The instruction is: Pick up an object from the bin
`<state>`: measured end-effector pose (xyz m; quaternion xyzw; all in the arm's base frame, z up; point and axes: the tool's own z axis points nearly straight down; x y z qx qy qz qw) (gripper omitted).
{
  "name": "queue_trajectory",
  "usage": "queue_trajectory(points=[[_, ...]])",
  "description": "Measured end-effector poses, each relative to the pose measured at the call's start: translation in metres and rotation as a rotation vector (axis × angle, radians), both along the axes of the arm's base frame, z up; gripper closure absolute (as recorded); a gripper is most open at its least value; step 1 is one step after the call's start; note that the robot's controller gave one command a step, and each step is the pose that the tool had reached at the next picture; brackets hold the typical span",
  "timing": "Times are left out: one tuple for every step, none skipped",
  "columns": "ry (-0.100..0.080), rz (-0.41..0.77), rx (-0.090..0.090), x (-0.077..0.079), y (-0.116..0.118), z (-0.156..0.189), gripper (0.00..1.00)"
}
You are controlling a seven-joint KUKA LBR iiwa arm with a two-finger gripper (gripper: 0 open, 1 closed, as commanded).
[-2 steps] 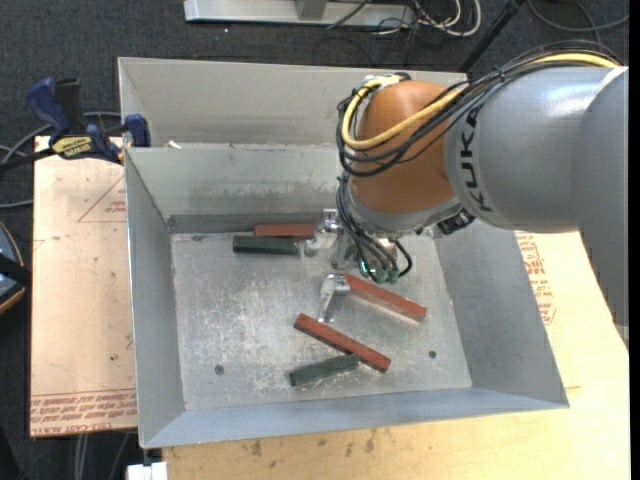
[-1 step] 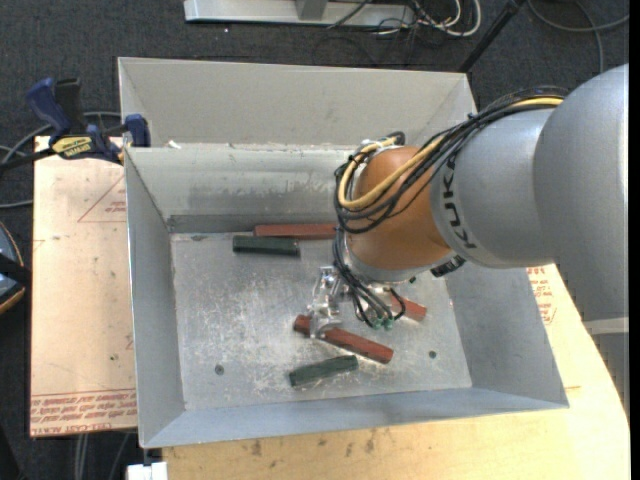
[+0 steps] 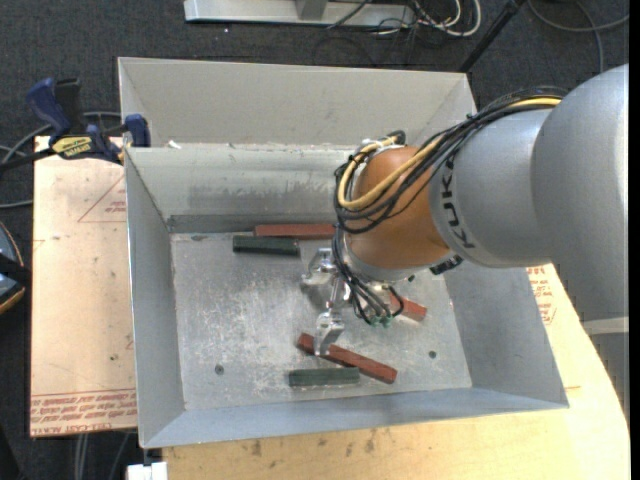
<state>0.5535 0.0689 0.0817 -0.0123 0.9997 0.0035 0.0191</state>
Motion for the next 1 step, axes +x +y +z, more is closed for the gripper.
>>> queue_trajectory(points=[[0.003,0.000,0.000,-0.0006,0.0001,-0.0001,0.00]])
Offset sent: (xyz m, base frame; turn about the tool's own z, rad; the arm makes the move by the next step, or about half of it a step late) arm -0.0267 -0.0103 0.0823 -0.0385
